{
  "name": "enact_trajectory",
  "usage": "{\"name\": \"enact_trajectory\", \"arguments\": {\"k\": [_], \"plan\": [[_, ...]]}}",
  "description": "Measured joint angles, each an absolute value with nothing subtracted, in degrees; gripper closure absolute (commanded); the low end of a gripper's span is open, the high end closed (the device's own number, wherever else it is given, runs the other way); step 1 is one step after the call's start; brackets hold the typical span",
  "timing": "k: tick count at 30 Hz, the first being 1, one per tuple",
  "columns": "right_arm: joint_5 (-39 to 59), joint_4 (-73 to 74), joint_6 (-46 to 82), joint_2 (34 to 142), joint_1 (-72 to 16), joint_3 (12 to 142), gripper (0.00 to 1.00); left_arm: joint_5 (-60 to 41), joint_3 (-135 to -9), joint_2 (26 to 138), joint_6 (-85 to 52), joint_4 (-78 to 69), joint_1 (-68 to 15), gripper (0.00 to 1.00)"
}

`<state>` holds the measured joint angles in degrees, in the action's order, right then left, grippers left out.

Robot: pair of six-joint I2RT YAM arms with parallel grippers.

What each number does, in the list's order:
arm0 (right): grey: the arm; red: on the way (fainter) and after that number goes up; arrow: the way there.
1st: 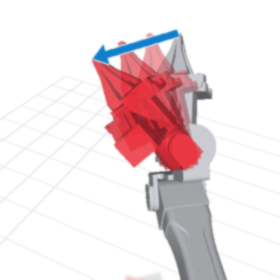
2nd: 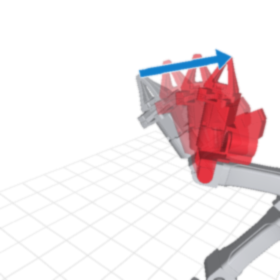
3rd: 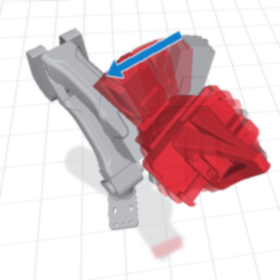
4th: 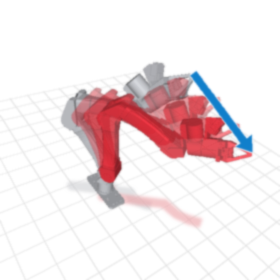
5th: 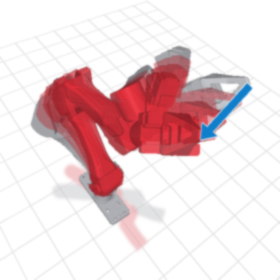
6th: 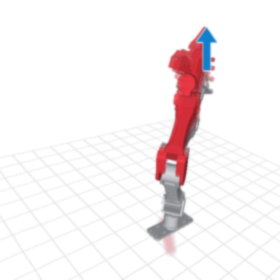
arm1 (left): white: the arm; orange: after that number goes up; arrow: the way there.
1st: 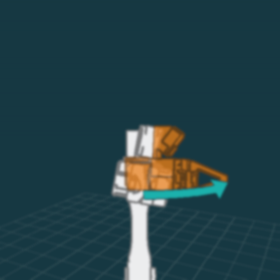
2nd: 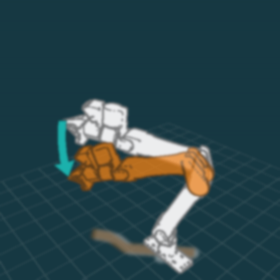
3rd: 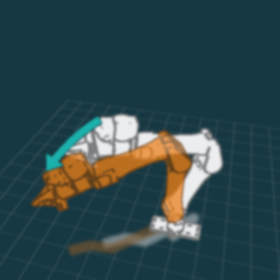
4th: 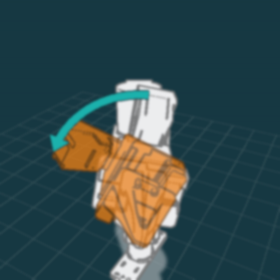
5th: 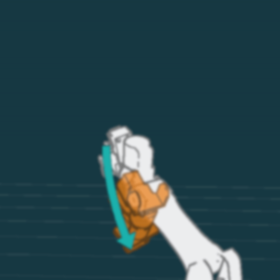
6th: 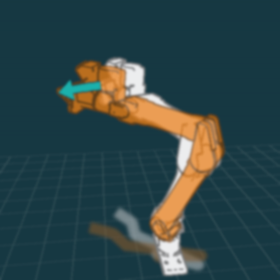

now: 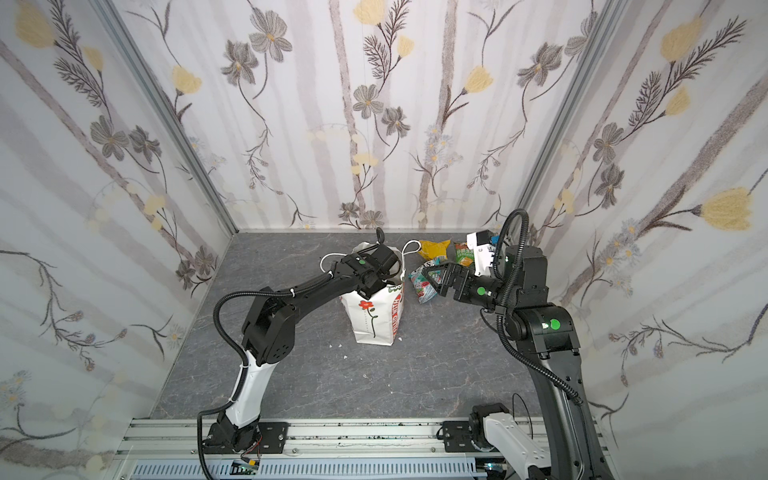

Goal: Take the snacks out of the paper bag
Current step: 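Grasp the second teal FOX'S Mint Blossom bag with the left gripper and lift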

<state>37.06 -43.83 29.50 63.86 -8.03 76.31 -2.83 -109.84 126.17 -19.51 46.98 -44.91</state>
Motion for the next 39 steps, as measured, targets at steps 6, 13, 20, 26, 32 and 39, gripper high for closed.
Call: {"name": "enact_trajectory", "arguments": {"k": [6, 13, 20, 26, 32, 39], "plan": [[36.77, -43.83, 29.54, 63.86, -8.03, 75.20, 0.01, -3.33, -111.72, 126.19, -19.57, 50.09, -44.91, 1.00], [36.10, -43.83, 29.56, 63.79, -8.03, 74.70, 0.01, -4.19, -114.41, 126.15, -19.73, 53.67, -44.97, 1.00], [35.42, -43.79, 29.95, 63.88, -8.03, 73.78, 0.01, -4.05, -118.93, 124.95, -19.92, 57.45, -45.01, 1.00], [35.40, -43.44, 29.98, 64.31, -8.03, 73.58, 0.01, -3.03, -122.83, 124.01, -19.90, 60.25, -45.01, 1.00], [35.40, -43.40, 30.00, 64.49, -8.03, 73.58, 0.01, -2.04, -127.22, 123.92, -19.90, 63.35, -45.01, 1.00], [35.40, -43.40, 30.00, 64.47, -8.03, 73.45, 0.01, -1.08, -132.73, 124.14, -19.90, 66.83, -45.01, 1.00]]}}
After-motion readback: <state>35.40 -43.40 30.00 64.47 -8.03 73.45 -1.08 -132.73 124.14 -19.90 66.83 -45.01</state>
